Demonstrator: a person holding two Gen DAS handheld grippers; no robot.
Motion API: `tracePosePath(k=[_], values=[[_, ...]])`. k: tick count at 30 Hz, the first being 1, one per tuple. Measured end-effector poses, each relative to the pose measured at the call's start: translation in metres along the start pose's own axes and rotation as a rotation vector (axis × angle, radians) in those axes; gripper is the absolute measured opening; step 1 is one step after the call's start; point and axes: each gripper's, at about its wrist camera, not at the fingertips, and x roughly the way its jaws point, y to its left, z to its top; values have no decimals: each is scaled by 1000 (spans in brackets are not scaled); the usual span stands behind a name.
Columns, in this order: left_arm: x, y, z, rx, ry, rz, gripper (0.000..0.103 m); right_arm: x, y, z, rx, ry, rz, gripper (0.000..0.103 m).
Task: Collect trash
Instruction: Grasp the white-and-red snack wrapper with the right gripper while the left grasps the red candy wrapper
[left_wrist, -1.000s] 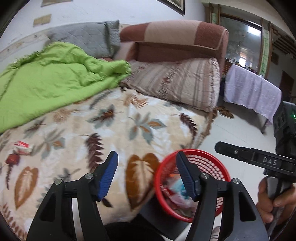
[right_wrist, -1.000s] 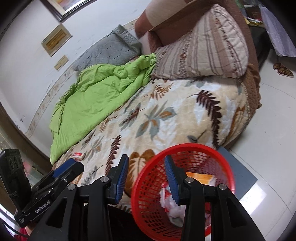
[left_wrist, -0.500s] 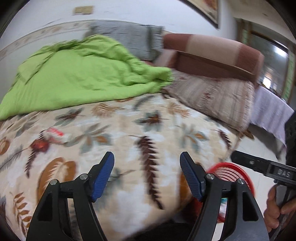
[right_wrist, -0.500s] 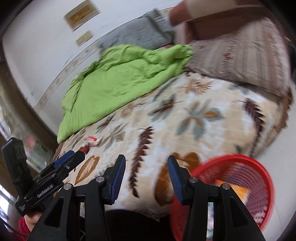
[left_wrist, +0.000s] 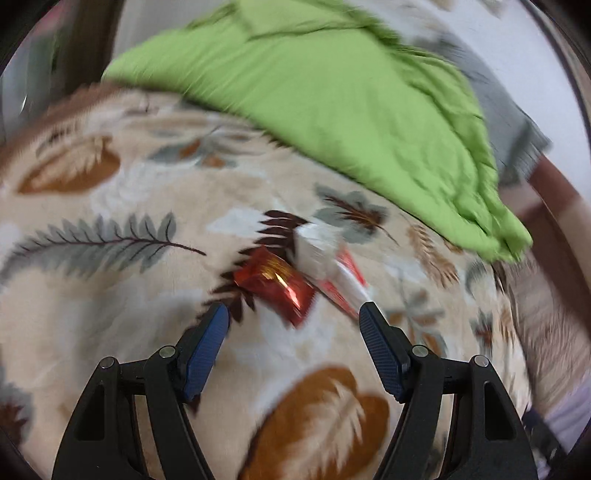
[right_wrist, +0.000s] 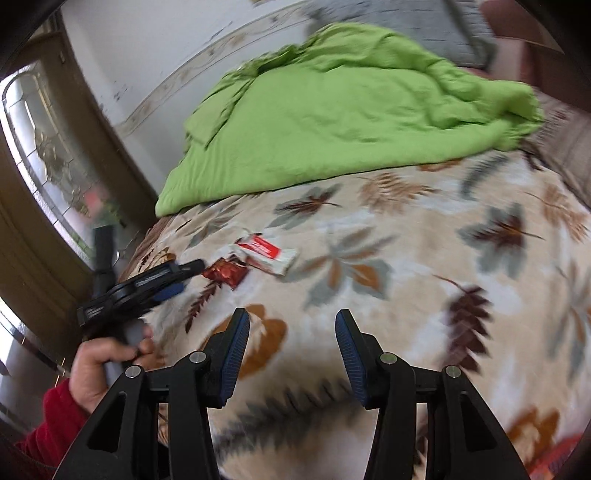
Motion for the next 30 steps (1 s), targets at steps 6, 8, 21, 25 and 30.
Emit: tracePosePath(k=[6,8,21,25,30], values=[[54,14,7,-109,44,-5,72,58,6,30,-26,32,47,52],[61,9,13,-72,4,22,70,75,4,39,-33,50,59,52],[63,34,36,3,-37,76,9,178,47,69,-381,175,88,66],[52,45,43,2,-63,94,0,211,64,70,-500,203,57,67],[53,62,44,-48,-35,70,0,249,82,58,-660,291,27,67]])
